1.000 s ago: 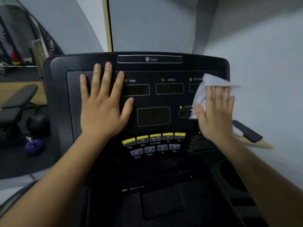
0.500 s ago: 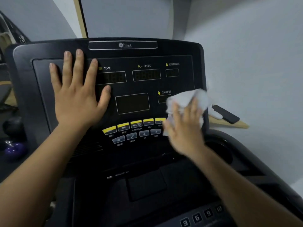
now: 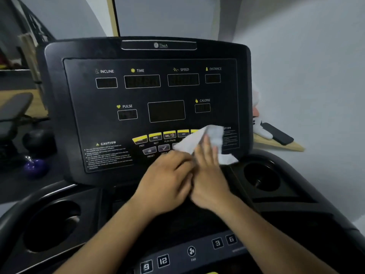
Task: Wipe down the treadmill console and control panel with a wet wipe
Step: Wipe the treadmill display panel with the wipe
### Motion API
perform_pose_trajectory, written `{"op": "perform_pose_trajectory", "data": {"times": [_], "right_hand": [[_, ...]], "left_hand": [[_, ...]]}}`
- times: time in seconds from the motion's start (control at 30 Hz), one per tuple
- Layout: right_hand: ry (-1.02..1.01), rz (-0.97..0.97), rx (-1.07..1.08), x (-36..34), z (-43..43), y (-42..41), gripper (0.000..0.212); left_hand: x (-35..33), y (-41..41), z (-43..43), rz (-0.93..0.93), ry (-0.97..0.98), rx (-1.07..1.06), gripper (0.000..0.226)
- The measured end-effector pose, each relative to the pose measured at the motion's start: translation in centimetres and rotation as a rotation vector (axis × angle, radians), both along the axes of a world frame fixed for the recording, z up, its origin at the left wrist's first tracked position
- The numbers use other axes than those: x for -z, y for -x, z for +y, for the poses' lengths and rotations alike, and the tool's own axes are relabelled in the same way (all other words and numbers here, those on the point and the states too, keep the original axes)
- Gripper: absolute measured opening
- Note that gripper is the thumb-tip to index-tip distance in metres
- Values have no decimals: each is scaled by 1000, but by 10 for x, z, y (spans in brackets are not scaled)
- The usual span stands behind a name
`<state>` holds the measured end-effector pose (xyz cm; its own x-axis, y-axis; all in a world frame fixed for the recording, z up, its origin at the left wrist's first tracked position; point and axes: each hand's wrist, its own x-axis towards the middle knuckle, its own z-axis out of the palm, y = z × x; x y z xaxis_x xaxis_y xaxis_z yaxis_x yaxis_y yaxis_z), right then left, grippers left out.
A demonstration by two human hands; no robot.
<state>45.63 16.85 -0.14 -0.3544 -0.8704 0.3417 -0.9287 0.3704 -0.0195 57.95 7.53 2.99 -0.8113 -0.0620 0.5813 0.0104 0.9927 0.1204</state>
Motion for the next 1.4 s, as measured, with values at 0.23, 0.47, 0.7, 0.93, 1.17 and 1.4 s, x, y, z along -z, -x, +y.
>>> {"op": "perform_pose_trajectory", "data": {"times": [0.23, 0.47, 0.7, 0.93, 1.17, 1.4], "right_hand": [[11, 1, 31, 3, 24, 35, 68], [17, -33, 46, 13, 60, 75, 66], [153, 222, 15, -79, -6, 153, 61], [182, 277, -41, -75, 0, 152, 57], [26, 334, -166, -36, 33, 156, 51], [208, 341, -1, -110, -29, 170, 59]], "left_hand": [[3, -13, -10, -73, -68, -68, 32], [10, 46, 38, -120, -23, 132, 40], [-20, 90, 32, -50, -7, -74, 60], [19, 69, 23, -56, 105, -142, 15], [23, 71, 17, -65, -43, -116, 16], [-37, 76, -21, 205, 235, -387, 48]]}}
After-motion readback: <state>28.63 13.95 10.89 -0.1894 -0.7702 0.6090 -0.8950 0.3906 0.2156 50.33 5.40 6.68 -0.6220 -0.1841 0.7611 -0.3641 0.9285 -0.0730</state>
